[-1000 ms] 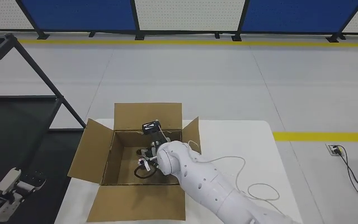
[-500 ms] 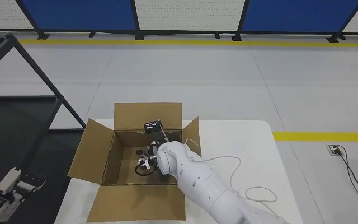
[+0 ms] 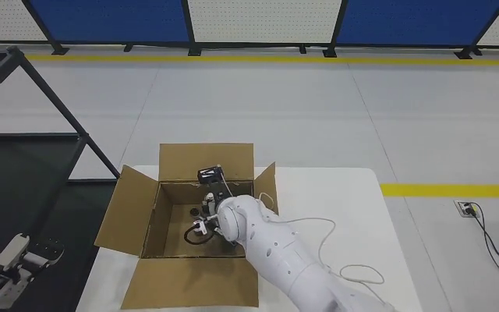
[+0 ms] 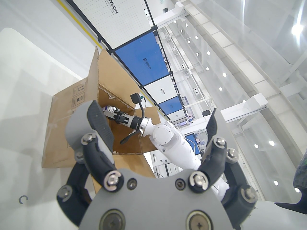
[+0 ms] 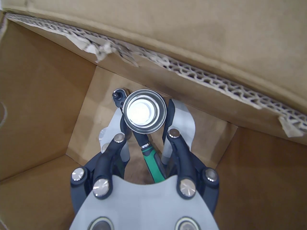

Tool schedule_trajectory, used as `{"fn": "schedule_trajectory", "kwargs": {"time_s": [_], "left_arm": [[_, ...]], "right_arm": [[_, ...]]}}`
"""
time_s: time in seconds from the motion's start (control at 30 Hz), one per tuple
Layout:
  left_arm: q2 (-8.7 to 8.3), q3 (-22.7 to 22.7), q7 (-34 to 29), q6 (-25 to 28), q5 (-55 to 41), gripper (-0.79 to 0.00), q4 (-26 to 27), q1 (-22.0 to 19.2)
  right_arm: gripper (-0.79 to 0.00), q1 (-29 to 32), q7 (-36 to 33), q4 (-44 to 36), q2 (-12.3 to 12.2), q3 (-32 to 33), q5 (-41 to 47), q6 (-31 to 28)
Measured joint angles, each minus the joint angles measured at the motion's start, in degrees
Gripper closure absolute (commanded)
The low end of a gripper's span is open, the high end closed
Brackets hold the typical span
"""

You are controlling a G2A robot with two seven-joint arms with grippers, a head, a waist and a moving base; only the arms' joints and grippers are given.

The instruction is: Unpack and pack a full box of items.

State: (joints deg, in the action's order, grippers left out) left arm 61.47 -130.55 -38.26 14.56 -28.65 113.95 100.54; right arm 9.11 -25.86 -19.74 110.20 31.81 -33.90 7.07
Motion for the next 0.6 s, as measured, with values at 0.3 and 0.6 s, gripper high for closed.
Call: {"fn": "schedule_trajectory", "kwargs": {"time_s": [0.3,0.6], "left_arm": [[0.00,0.0,0.0,0.0,0.0,-0.785,0.0,0.0],[0.00,0.0,0.0,0.0,0.0,-0.785,0.0,0.0]], "right_arm": [[0.000,1.3,2.6,-7.7,-2.3,3.1,-1.4,-4.4],[0.000,14.1,-3.8,-42.1,-10.8,11.8,-14.8,0.7]]}}
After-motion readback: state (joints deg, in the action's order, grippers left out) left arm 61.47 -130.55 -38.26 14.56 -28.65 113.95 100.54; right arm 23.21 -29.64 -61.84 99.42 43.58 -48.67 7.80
